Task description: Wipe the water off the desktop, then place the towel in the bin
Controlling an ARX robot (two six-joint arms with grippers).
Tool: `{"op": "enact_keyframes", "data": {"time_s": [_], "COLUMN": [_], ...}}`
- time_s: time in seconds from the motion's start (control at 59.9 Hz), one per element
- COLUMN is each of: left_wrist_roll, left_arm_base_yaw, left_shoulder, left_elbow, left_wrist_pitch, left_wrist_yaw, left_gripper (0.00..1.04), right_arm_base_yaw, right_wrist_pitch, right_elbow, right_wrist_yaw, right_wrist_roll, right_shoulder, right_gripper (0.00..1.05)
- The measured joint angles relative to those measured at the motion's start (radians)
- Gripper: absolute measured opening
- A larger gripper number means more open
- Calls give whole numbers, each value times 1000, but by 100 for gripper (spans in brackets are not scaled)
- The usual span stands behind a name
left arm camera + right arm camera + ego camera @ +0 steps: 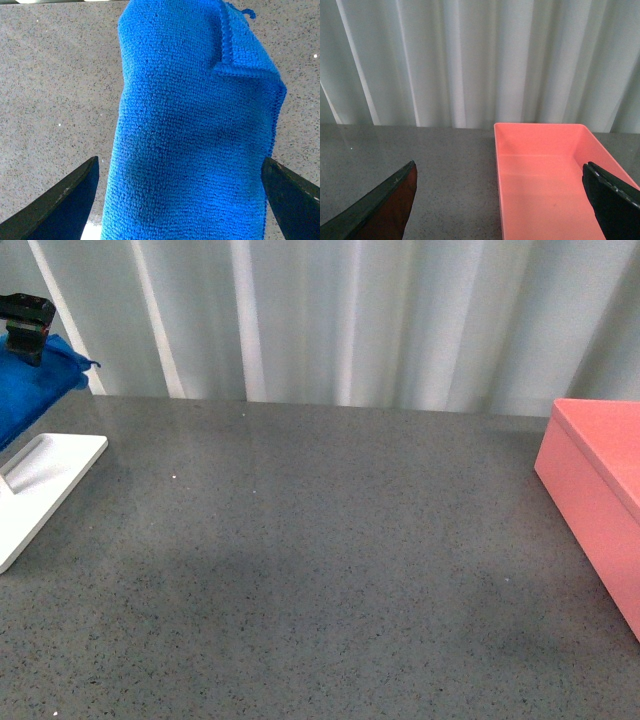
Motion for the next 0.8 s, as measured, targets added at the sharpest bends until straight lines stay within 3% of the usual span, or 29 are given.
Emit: {"op": "enact_keyframes", "data": {"time_s": [0.334, 0.802], "left_wrist_roll": [44, 84], "left_arm_base_yaw": [-4, -4], "left_shoulder": [31, 37], "left_elbow": [-5, -13], "left_wrist_pitch": [13, 25], "left_wrist_yaw": [-2, -31], "left_gripper": [97, 20], "right_arm_base_yaw": [0, 0], "right_wrist_pitch": [0, 0], "right_elbow": [0, 0], "right_wrist_yaw": [0, 0], "right_wrist_roll": [0, 0], "right_shoulder": [0, 0], "right_gripper": [98, 98]}}
